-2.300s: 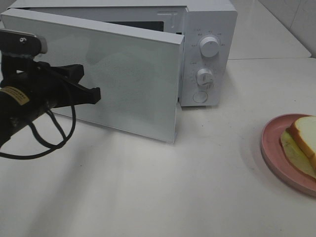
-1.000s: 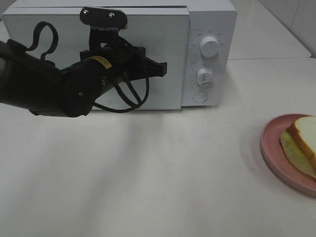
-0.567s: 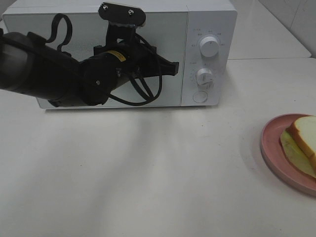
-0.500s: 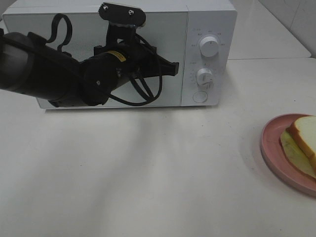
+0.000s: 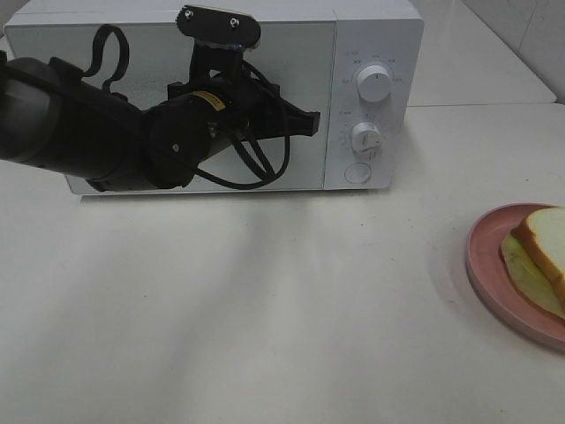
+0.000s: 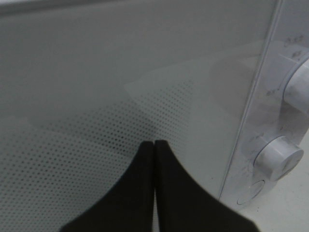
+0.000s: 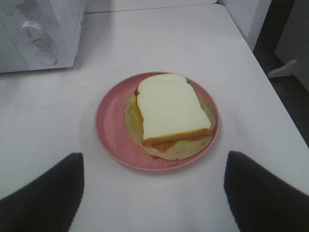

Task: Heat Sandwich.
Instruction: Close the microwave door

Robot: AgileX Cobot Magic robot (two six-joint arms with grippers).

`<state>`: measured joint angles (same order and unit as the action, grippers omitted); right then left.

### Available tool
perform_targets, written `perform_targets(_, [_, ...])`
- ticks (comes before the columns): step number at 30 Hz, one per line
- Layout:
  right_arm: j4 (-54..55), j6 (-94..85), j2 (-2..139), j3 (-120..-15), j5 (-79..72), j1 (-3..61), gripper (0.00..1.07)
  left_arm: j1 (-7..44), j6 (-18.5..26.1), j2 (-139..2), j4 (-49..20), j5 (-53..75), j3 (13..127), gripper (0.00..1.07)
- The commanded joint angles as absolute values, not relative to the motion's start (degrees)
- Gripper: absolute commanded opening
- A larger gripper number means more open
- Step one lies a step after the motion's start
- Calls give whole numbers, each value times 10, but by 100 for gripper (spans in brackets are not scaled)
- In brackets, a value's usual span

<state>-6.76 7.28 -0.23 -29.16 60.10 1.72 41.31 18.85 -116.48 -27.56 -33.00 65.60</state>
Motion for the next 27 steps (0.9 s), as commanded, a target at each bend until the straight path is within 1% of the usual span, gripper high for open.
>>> perform_targets(1, [-68, 69, -18, -290, 595, 12, 76, 398, 189, -1157, -313, -387, 661, 0])
perform_targets(12, [-68, 69, -18, -290, 595, 12, 76, 433, 189, -1083, -317, -380, 562, 0])
perform_targets(15, [-68, 69, -18, -290, 595, 12, 76, 437, 189, -1063, -315, -350, 547, 0])
perform_targets(16, [-68, 69, -18, -290, 595, 12, 76, 437, 189, -1053, -313, -328, 540, 0])
perform_targets(17, [-68, 69, -18, -290, 595, 12, 76, 438, 189, -1036, -313, -275, 533, 0])
perform_targets(18, [-68, 69, -18, -290, 595, 12, 76, 438, 189, -1027, -313, -245, 532, 1])
perform_targets(19, [-68, 69, -18, -290, 595, 12, 76, 438, 189, -1018, -313, -207, 532, 5])
perform_targets(20, [-68, 69, -18, -290, 595, 12, 76, 438, 189, -1018, -313, -207, 532, 5])
perform_targets(21, [-68, 69, -18, -290, 595, 12, 76, 435, 189, -1004, -313, -149, 527, 21])
perform_targets(22, [-68, 69, -18, -290, 595, 12, 76, 435, 189, -997, -313, -123, 525, 35])
perform_targets(24, [-68, 69, -18, -290, 595, 12, 76, 435, 187, -985, -313, -86, 523, 73])
perform_targets(25, [-68, 69, -18, -290, 595, 12, 76, 435, 187, -985, -313, -86, 523, 73])
perform_targets(26, [-68, 69, -18, -290, 595, 12, 76, 435, 187, -977, -312, -47, 522, 101])
perform_targets(27, [-68, 69, -18, -290, 595, 12, 76, 435, 187, -973, -306, -26, 522, 99])
